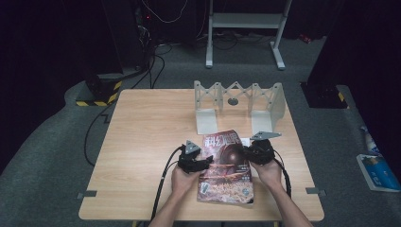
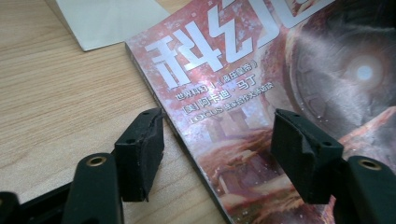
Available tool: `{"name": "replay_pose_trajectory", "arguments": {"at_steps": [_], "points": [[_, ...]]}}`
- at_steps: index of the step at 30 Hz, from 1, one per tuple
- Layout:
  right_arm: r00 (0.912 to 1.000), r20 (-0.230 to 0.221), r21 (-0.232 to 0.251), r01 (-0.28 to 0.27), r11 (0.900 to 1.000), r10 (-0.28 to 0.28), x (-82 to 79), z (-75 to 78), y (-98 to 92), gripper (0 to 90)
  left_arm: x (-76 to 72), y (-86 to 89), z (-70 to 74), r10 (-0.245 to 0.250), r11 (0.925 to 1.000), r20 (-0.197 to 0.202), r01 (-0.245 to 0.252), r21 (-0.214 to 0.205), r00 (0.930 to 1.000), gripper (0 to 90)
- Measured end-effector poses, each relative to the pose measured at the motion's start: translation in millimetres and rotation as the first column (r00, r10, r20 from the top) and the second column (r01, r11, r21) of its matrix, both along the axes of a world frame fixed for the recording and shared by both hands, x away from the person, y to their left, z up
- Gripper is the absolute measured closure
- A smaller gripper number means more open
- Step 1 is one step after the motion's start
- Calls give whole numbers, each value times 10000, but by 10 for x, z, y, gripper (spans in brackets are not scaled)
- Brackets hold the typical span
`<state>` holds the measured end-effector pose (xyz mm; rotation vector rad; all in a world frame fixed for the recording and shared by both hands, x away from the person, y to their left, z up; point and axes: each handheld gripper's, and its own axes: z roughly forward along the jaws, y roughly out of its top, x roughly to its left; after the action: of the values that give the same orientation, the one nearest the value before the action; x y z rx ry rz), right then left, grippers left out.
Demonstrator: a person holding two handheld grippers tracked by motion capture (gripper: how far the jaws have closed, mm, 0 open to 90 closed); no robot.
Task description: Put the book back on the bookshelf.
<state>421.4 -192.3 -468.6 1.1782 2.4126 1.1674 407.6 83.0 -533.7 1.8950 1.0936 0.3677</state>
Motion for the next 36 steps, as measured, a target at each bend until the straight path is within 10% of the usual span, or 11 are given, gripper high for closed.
{"name": "replay_pose_trajectory", "arguments": {"at_steps": [26,36], "points": [[9874,1326,960,-989,9905,858,-239,252,24,853,55,48,-17,-1055,9822,-758,920,-1639,9915,142],[9930,870,880,-880,9922,803,-180,139,-3,849,15,48,18,-736,9939,-686,675,-874,9949,258]]}}
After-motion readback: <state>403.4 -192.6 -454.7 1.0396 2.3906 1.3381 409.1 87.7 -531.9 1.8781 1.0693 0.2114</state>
